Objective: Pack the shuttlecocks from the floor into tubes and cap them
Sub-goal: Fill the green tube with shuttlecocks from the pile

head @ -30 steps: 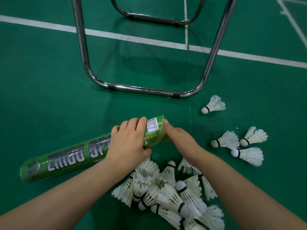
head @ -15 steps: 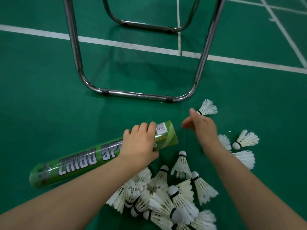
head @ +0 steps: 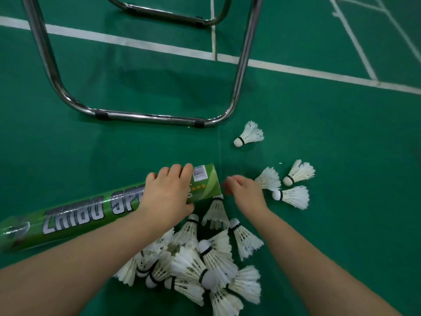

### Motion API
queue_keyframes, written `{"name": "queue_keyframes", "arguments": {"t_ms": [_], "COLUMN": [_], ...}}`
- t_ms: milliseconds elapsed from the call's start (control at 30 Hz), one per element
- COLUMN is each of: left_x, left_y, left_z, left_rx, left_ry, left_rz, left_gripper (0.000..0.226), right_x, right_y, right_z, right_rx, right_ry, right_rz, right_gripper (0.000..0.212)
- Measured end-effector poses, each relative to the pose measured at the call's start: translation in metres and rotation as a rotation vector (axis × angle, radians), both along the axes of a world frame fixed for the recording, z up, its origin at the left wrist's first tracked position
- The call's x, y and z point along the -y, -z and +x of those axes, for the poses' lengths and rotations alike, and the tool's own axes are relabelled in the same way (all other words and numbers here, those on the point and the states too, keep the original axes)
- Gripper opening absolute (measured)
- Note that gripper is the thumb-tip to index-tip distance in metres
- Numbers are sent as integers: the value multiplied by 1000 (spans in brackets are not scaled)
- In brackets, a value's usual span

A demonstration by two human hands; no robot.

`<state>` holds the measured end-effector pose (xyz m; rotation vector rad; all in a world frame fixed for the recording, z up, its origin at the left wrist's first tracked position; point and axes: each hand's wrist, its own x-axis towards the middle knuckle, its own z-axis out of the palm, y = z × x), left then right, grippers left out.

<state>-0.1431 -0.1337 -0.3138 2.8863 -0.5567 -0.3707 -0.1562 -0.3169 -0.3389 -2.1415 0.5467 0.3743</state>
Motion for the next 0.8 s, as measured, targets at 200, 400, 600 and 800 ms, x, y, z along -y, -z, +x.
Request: {"name": "queue_keyframes", "arguments": {"t_ms": [200, 400, 600, 800], "left_x": [-10, -29, -50, -49], "left_y": [-10, -32, -52, -58], "left_z": [-13, -36, -55, -59], "left_rx": [22, 106, 162, 184], "left_ry": [38, -15, -39, -26], "left_rz": [66, 82, 99, 65], "left_gripper": [74, 76, 72, 70], "right_x": [2, -19, -48, -57], "right_y": [-2, -8, -8, -18], "right_z": [-38, -57, -58, -53], "right_rx": [-32, -101, -196, -318], "right_ry": [-181, -113, 81, 481], "right_rz": [-193, -161, 53, 346], "right_gripper": [27, 24, 20, 15]}}
